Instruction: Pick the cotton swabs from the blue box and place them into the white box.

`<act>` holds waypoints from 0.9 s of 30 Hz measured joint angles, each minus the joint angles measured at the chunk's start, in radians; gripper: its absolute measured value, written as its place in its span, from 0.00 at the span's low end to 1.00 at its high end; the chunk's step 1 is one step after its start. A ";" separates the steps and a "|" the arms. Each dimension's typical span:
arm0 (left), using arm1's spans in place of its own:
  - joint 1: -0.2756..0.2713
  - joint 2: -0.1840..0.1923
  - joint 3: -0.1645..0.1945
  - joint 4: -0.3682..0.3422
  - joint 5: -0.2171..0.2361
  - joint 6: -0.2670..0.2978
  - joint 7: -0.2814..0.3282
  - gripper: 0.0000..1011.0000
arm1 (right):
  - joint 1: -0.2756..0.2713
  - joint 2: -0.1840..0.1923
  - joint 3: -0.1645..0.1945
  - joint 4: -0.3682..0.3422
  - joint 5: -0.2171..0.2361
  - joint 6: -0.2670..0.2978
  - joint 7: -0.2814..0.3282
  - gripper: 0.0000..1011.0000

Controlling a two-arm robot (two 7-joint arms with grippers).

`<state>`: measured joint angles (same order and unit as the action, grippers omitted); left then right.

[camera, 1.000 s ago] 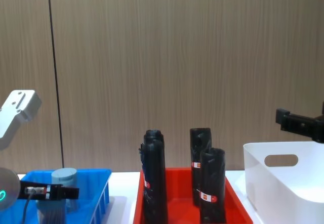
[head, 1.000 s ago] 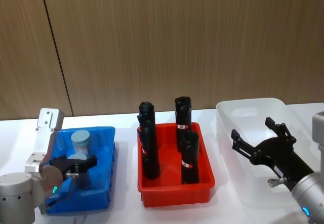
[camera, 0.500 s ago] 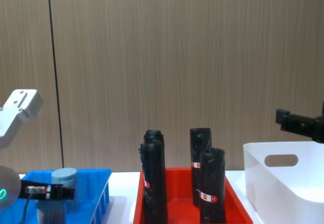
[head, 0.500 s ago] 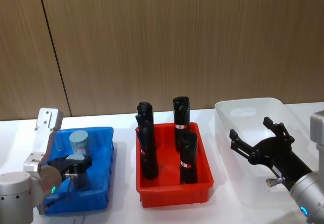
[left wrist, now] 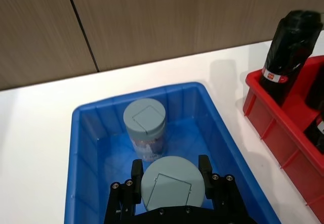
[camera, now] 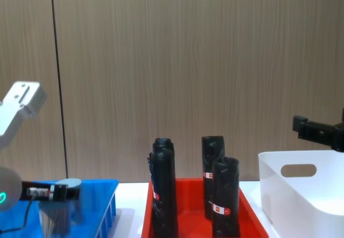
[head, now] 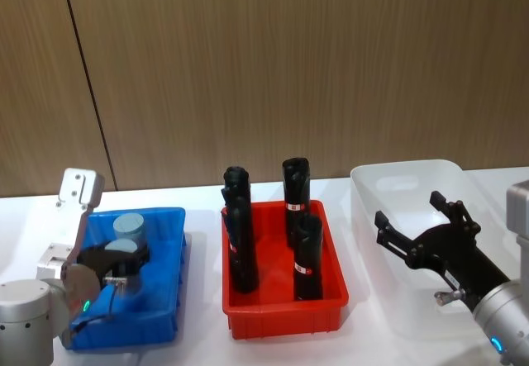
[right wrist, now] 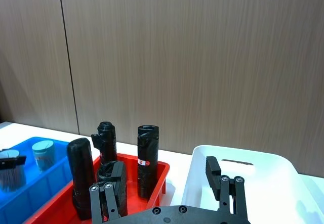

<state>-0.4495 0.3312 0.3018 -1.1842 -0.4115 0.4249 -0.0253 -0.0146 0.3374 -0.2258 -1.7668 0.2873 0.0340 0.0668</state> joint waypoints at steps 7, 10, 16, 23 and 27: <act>0.025 0.015 0.000 -0.073 0.034 -0.040 -0.002 0.66 | 0.000 0.000 0.000 0.000 0.000 0.000 0.000 0.99; 0.036 0.024 0.000 -0.107 0.050 -0.058 -0.016 0.66 | 0.000 0.000 0.000 0.000 0.000 0.000 0.000 0.99; 0.055 0.045 -0.004 -0.176 0.080 -0.090 -0.066 0.66 | 0.000 0.000 0.000 0.000 0.000 0.000 0.000 0.99; 0.068 0.068 -0.010 -0.238 0.099 -0.115 -0.141 0.66 | 0.000 0.000 0.000 0.000 0.000 0.000 0.000 0.99; 0.072 0.078 -0.013 -0.261 0.101 -0.128 -0.192 0.66 | 0.000 0.000 0.000 0.000 0.000 0.000 0.000 0.99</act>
<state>-0.3780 0.4094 0.2889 -1.4452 -0.3105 0.2971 -0.2169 -0.0146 0.3375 -0.2258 -1.7668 0.2873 0.0340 0.0668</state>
